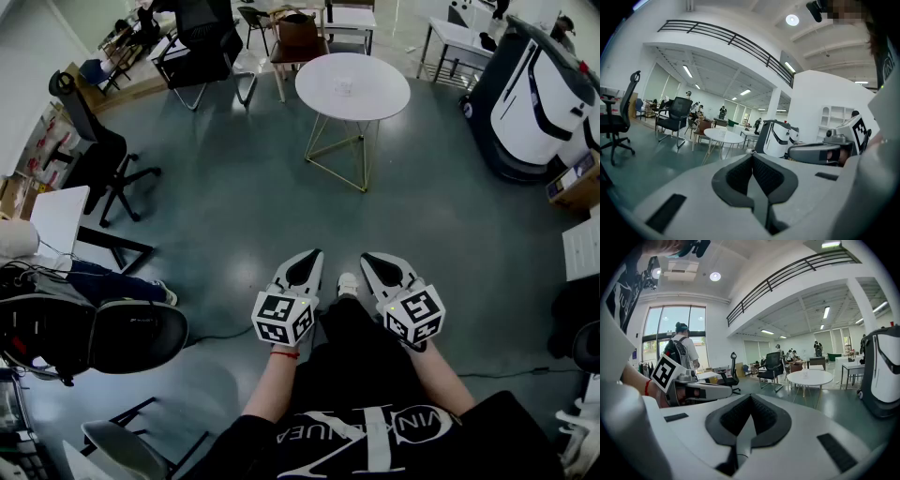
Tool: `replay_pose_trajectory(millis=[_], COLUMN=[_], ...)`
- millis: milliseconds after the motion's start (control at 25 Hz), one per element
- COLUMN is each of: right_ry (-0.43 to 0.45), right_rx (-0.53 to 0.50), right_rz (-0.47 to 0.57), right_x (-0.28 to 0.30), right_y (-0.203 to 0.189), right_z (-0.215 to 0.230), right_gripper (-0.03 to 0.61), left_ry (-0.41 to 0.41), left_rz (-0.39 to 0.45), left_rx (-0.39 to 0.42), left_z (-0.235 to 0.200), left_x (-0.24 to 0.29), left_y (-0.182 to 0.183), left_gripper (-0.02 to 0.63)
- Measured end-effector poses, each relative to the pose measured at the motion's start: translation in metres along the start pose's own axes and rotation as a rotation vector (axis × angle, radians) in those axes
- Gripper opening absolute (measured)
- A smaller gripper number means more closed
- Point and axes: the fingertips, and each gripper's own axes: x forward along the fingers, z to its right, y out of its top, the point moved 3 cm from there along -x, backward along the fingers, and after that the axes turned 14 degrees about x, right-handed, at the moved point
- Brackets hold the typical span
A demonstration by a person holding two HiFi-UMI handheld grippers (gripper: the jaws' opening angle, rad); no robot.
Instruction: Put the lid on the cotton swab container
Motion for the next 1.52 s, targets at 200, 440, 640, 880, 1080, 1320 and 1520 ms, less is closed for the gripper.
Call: replay_pose_trajectory(millis=[200, 440, 640, 880, 1080, 1320, 1520], right_ry=[0.009, 0.019, 0.027, 0.029, 0.039, 0.038, 0.034], right_rx=[0.007, 0.017, 0.033, 0.044, 0.037, 0.009, 0.029], right_rz=[0.006, 0.0, 0.001, -0.008, -0.004, 0.006, -0.002], right_x=[0.03, 0.075, 0.109, 0.149, 0.175, 0.188, 0.186], right_y=[0.02, 0.047, 0.068, 0.091, 0.113, 0.129, 0.128], right_z=[0.022, 0.064, 0.088, 0.125, 0.154, 0.177, 0.187], right_gripper=[0.002, 0.002, 0.002, 0.002, 0.002, 0.002, 0.003], left_ry=[0.006, 0.01, 0.025, 0.047, 0.06, 0.073, 0.065], left_rz=[-0.006, -0.044, -0.05, -0.056, -0.044, -0.025, -0.036], left_rx=[0.004, 0.005, 0.0, -0.001, 0.009, 0.008, 0.004], left_z=[-0.023, -0.054, -0.083, -0.116, -0.137, -0.148, -0.146], left_x=[0.03, 0.084, 0.117, 0.158, 0.193, 0.22, 0.232], left_y=[0.01, 0.019, 0.032, 0.042, 0.056, 0.064, 0.062], left_gripper=[0.009, 0.009, 0.009, 0.009, 0.009, 0.009, 0.009])
